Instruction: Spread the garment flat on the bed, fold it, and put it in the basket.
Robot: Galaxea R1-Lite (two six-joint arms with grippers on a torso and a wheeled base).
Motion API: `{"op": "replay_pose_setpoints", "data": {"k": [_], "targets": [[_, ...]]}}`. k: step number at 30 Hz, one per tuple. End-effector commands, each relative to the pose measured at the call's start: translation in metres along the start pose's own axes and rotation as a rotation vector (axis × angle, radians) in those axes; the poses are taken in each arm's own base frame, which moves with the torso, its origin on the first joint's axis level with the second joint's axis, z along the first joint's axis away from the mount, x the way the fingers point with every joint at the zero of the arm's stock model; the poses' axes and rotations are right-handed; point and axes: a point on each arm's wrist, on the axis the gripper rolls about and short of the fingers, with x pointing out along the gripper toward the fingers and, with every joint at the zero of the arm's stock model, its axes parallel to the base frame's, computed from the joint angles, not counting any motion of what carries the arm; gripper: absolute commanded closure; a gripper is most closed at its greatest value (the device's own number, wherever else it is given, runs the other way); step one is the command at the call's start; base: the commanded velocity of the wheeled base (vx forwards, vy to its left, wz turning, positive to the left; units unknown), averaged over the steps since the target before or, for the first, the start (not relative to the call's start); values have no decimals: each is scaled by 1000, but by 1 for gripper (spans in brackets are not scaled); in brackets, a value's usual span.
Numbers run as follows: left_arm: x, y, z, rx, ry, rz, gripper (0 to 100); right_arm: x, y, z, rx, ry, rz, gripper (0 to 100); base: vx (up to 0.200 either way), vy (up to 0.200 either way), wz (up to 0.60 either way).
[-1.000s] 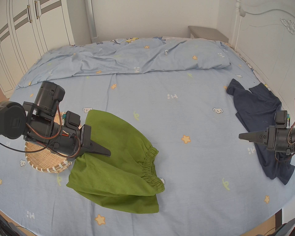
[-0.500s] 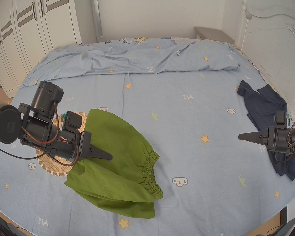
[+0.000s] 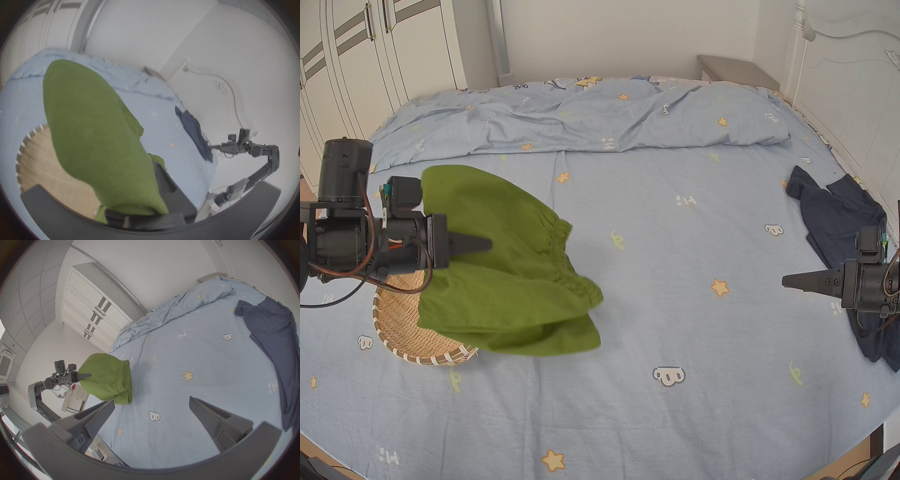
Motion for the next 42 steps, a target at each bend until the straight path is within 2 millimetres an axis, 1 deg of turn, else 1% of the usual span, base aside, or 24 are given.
{"op": "replay_pose_setpoints", "data": {"k": [1,2,3,6,8,12,15,16,19,22,24,28,30,35,38,39,40,42], "targets": [[-25,30,1,10,-178,107,100,0,0,0,0,-1,1,0,0,0,0],[-30,40,5,28,-253,129,100,0,0,0,-1,-3,1,0,0,0,0],[-31,46,6,33,-282,143,100,0,0,0,-1,-3,1,0,0,0,0],[-23,74,5,4,-287,195,100,-1,0,0,-1,-4,1,0,0,0,0],[-21,88,2,-24,-272,225,100,-1,0,1,-1,-5,-1,0,0,0,0],[-11,121,-16,-113,-201,286,100,-1,1,1,-2,-8,-1,0,0,0,0],[-2,133,-27,-159,-152,298,100,-3,2,2,-6,-14,1,0,0,0,0],[5,140,-34,-200,-120,307,100,-4,3,2,-9,-17,3,0,0,0,0],[10,147,-41,-288,-59,332,100,-5,3,2,-11,-21,4,0,0,0,0],[8,151,-39,-334,-16,352,100,-5,4,1,-11,-19,5,0,0,0,0],[4,147,-29,-409,69,371,100,-8,5,1,-16,-27,7,0,0,0,0],[1,140,-16,-491,164,380,100,-9,6,1,-18,-31,8,0,0,0,0],[7,145,-14,-546,232,389,100,-9,6,1,-19,-30,9,0,0,0,0],[26,165,-18,-648,305,420,100,-7,8,0,-23,-20,19,0,0,0,0],[41,181,-25,-697,334,477,100,-7,8,0,-23,-19,20,0,0,0,0],[41,181,-25,-697,334,477,100,-7,8,0,-23,-19,20,0,0,0,0],[50,190,-32,-715,363,526,100,-7,8,0,-23,-19,20,0,0,0,0],[56,195,-37,-724,394,565,100,-7,8,-1,-22,-18,20,0,0,0,0]]}}
